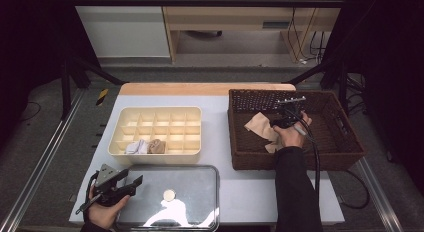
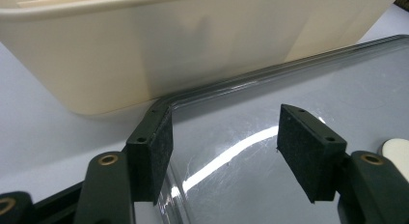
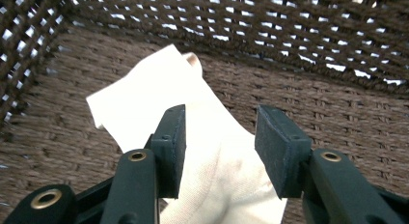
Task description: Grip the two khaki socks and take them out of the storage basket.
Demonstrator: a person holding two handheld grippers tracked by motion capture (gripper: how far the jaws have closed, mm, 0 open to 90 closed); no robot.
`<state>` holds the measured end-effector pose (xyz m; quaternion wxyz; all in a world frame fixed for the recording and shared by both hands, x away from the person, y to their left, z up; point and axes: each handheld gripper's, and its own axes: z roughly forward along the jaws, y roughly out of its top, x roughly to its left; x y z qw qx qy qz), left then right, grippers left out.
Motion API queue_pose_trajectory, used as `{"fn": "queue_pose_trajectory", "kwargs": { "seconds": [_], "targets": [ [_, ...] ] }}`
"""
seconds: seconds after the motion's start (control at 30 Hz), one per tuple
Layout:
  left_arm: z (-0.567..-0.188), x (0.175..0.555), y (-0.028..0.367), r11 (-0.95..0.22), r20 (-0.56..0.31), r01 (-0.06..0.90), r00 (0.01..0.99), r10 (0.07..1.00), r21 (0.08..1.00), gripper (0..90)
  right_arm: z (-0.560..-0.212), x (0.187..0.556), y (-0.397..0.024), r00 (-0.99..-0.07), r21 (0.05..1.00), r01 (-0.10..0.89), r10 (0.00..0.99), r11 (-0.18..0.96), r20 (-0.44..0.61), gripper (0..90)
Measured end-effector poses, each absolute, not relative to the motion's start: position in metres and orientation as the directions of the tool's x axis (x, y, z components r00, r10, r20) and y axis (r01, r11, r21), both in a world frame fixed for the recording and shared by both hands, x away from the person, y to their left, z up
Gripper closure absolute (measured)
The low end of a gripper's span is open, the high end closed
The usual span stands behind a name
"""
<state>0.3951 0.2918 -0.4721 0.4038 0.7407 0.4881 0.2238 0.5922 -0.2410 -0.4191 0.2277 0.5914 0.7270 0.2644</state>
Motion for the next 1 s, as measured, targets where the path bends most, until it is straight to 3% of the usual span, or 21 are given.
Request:
{"fn": "queue_pose_trajectory", "kwargs": {
  "seconds": [0.17, 0.67, 0.8, 1.0],
  "targets": [
    [-0.472, 0.395, 0.292, -0.198, -0.062, 0.542, 0.424, 0.904, 0.817, 37.2, -0.426, 0.593, -0.245, -0.177, 0.638, 0.76, 0.984, 0.119, 0.028, 54.7],
    [-0.473, 0.394, 0.291, -0.202, -0.062, 0.543, 0.427, 0.902, 0.815, 37.2, -0.442, 0.595, -0.249, -0.152, 0.532, 0.839, 0.988, 0.112, 0.032, 53.6],
    [-0.473, 0.394, 0.291, -0.201, -0.063, 0.542, 0.428, 0.902, 0.816, 37.3, -0.447, 0.596, -0.249, -0.15, 0.478, 0.872, 0.987, 0.106, 0.054, 58.9],
    [-0.473, 0.394, 0.291, -0.203, -0.063, 0.544, 0.43, 0.901, 0.814, 37.4, -0.446, 0.595, -0.248, -0.165, 0.476, 0.873, 0.983, 0.107, 0.08, 77.3]
  ]
}}
